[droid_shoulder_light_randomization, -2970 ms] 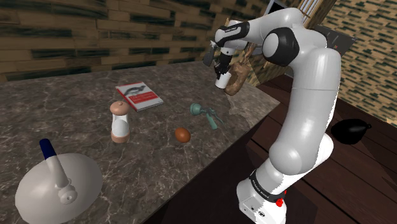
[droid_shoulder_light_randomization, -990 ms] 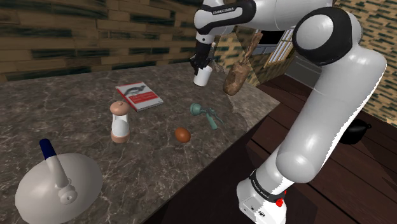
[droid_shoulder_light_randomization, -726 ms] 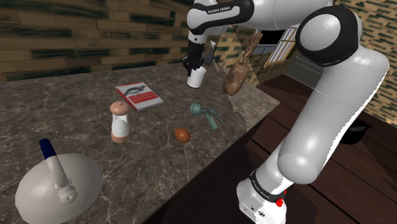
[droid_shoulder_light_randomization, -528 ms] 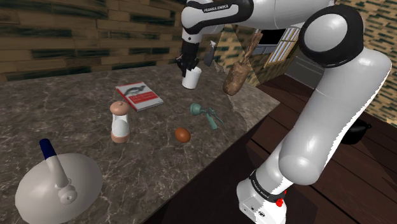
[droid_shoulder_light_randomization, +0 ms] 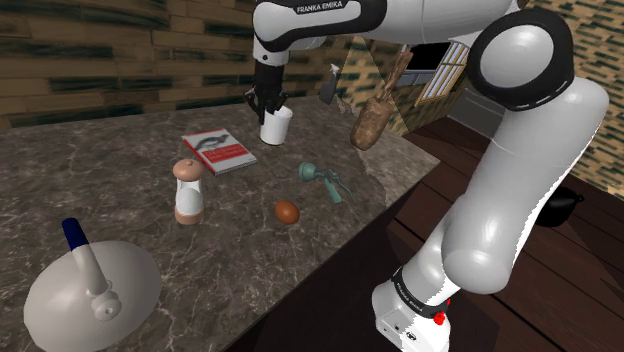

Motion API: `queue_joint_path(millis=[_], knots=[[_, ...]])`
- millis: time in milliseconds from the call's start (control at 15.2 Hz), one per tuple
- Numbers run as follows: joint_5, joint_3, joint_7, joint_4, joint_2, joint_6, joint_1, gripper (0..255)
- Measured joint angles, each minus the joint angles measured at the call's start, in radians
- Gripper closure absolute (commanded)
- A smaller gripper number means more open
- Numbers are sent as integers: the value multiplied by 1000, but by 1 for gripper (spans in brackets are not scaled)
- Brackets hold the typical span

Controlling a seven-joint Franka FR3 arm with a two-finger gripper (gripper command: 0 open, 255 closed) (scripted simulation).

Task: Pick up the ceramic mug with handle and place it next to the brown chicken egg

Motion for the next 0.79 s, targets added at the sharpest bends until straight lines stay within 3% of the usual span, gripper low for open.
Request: queue_joint_path(millis=[792], knots=[[1,10,30,-81,53,133,14,255]])
